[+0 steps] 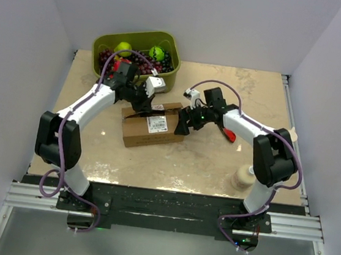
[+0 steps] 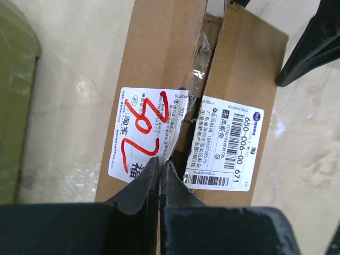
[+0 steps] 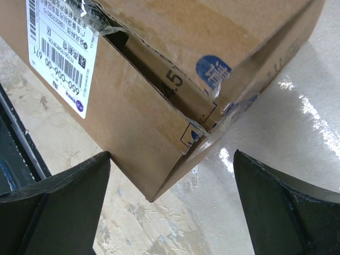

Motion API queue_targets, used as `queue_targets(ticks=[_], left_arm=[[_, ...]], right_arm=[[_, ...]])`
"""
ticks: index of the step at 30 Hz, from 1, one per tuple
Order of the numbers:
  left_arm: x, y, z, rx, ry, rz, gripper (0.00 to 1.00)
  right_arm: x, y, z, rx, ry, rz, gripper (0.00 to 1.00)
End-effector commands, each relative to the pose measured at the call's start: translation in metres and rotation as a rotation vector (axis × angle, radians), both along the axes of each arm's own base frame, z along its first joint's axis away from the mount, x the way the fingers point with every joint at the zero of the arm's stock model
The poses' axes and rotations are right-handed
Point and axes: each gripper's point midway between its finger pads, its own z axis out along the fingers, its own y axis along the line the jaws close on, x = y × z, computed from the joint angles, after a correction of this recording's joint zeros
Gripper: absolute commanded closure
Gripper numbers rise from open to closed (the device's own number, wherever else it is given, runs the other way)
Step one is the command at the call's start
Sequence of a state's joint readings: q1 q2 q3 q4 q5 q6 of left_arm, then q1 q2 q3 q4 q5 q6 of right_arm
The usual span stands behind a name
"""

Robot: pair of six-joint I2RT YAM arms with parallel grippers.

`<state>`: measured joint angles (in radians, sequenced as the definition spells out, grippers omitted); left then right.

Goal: Unpack the express box

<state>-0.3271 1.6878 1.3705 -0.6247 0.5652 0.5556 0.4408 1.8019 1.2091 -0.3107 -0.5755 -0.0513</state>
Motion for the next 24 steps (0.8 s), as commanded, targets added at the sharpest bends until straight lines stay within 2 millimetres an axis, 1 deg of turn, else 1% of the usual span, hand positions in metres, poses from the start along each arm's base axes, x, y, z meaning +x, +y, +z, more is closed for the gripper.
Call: queue_targets(ticks=[1, 2, 4, 5, 6, 7, 8, 9, 10, 11, 12, 13, 14, 15, 17, 18, 19, 20, 21, 22, 23, 24], left_arm=[[-0.039, -0.002, 0.006, -0.204, 0.282, 0.062, 1.00], [-0.041, -0.002, 0.008, -0.232, 0.315, 0.090, 1.00], [-0.039, 0.007, 0.010, -0.276, 0.334, 0.139, 1.00], [-0.040, 0.007, 0.013, -0.298, 0.356, 0.153, 1.00], [-0.038, 0.010, 0.015, -0.307, 0.352, 0.166, 1.00], [-0.036, 0.011, 0.017, -0.312, 0.346, 0.171, 1.00], [-0.037, 0.010, 0.018, -0.323, 0.352, 0.175, 1.00], [-0.037, 0.010, 0.019, -0.330, 0.355, 0.176, 1.00], [-0.036, 0.009, 0.019, -0.337, 0.350, 0.173, 1.00], [-0.037, 0.008, 0.020, -0.344, 0.353, 0.171, 1.00], [-0.038, 0.008, 0.021, -0.349, 0.351, 0.169, 1.00], [-0.038, 0.008, 0.019, -0.349, 0.350, 0.171, 1.00], [-0.039, 0.008, 0.018, -0.350, 0.353, 0.171, 1.00], [-0.040, 0.008, 0.018, -0.352, 0.352, 0.169, 1.00], [-0.043, 0.008, 0.016, -0.354, 0.355, 0.168, 1.00], [-0.045, 0.008, 0.016, -0.355, 0.356, 0.169, 1.00], [-0.046, 0.009, 0.014, -0.352, 0.358, 0.170, 1.00], [-0.046, 0.009, 0.013, -0.350, 0.358, 0.171, 1.00], [-0.047, 0.009, 0.015, -0.352, 0.355, 0.170, 1.00], [-0.048, 0.009, 0.014, -0.350, 0.355, 0.170, 1.00], [-0.048, 0.009, 0.014, -0.350, 0.355, 0.173, 1.00], [-0.048, 0.009, 0.015, -0.351, 0.355, 0.174, 1.00]], right_arm=[[0.023, -0.044, -0.040, -0.285, -0.095, -0.012, 0.03], [0.022, -0.042, -0.034, -0.272, -0.103, 0.015, 0.03], [0.035, -0.043, -0.007, -0.247, -0.200, 0.074, 0.04], [0.039, -0.041, 0.024, -0.203, -0.285, 0.095, 0.04], [0.037, -0.035, 0.044, -0.156, -0.366, 0.185, 0.04], [0.031, -0.032, 0.060, -0.132, -0.417, 0.245, 0.04], [0.025, -0.030, 0.091, -0.103, -0.509, 0.289, 0.04], [0.012, -0.017, 0.106, -0.045, -0.591, 0.416, 0.03], [0.003, -0.014, 0.116, -0.028, -0.634, 0.468, 0.02], [-0.008, -0.011, 0.119, -0.024, -0.646, 0.522, 0.02], [-0.017, -0.002, 0.125, -0.026, -0.711, 0.613, 0.02], [-0.026, 0.000, 0.120, -0.035, -0.703, 0.659, 0.02], [-0.029, 0.004, 0.116, -0.044, -0.711, 0.696, 0.02], [-0.029, 0.012, 0.109, -0.051, -0.721, 0.740, 0.02], [-0.029, 0.020, 0.102, -0.053, -0.716, 0.769, 0.03], [-0.027, 0.027, 0.105, -0.046, -0.726, 0.779, 0.03], [-0.023, 0.033, 0.099, -0.039, -0.713, 0.783, 0.04], [-0.021, 0.038, 0.098, -0.034, -0.707, 0.782, 0.04], [-0.020, 0.045, 0.103, -0.021, -0.718, 0.792, 0.04], [-0.019, 0.050, 0.092, -0.020, -0.685, 0.812, 0.04], [-0.029, 0.049, 0.086, -0.012, -0.628, 0.845, 0.05], [-0.028, 0.056, 0.093, -0.007, -0.652, 0.888, 0.06]])
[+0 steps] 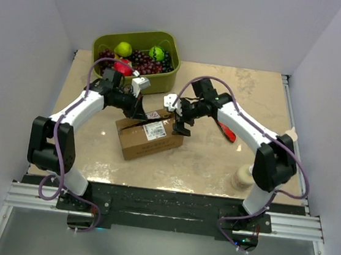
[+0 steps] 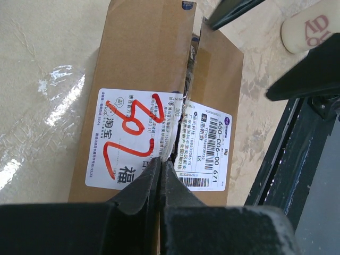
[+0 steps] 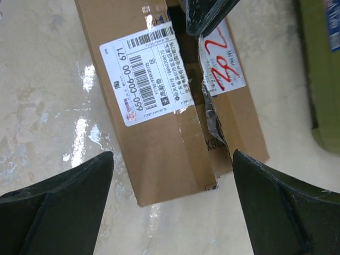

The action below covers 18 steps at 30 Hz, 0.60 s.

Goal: Unpack the express box

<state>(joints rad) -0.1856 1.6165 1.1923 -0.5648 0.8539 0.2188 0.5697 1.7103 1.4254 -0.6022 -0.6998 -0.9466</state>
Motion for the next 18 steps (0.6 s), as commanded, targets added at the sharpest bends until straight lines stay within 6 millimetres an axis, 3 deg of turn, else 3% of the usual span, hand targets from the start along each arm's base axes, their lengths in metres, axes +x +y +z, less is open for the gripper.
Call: queue_targets(ticks=[1, 8, 14, 17, 18], left_arm=[[-0.007, -0.005, 0.016, -0.051, -0.006, -0.005, 1.00], [-0.007, -0.007, 0.020, -0.065, -0.013, -0.010, 1.00], [-0.011, -0.009, 0.021, -0.087, -0.009, -0.025, 1.00], [-0.009, -0.010, 0.022, -0.093, -0.010, -0.018, 1.00], [-0.008, -0.010, 0.023, -0.094, -0.013, -0.018, 1.00]], right_arm=[[-0.017, 0.011, -0.004, -0.047, 0.062, 0.147, 0.07], [-0.036, 0.009, -0.023, -0.093, 0.087, 0.171, 0.07], [-0.020, 0.019, -0.022, -0.056, 0.067, 0.091, 0.02], [-0.014, 0.022, -0.032, -0.081, 0.102, 0.076, 0.03], [-0.014, 0.023, -0.045, -0.106, 0.126, 0.087, 0.04]])
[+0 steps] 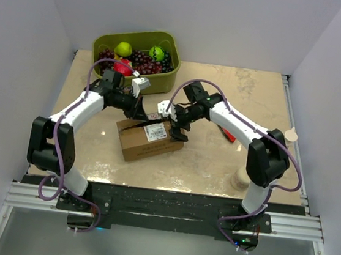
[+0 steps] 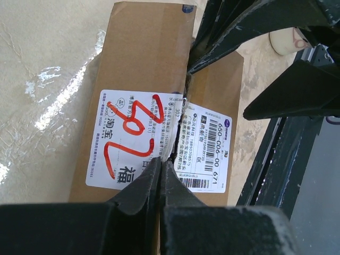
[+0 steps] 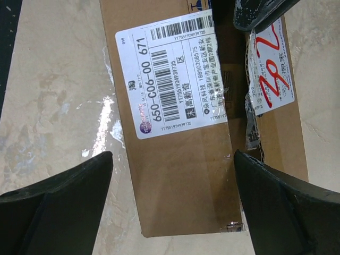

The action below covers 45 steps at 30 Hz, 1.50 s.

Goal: Unpack the express box

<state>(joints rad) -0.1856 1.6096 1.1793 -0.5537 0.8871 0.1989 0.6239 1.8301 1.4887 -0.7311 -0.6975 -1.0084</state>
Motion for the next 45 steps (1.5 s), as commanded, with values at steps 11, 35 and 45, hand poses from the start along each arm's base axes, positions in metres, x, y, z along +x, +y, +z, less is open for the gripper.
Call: queue_targets(ticks=[11, 35, 45], left_arm=[[0.006, -0.004, 0.022, -0.042, -0.067, 0.024, 1.00], [0.019, 0.019, 0.022, -0.179, 0.081, 0.153, 1.00], [0.004, 0.017, 0.038, -0.322, 0.158, 0.139, 1.00]], right_arm=[[-0.005, 0.007, 0.002, -0.038, 0.047, 0.016, 0.35], [-0.031, -0.013, 0.073, 0.185, -0.752, -0.032, 1.00], [-0.038, 0.039, 0.096, 0.168, -0.370, 0.052, 0.29]])
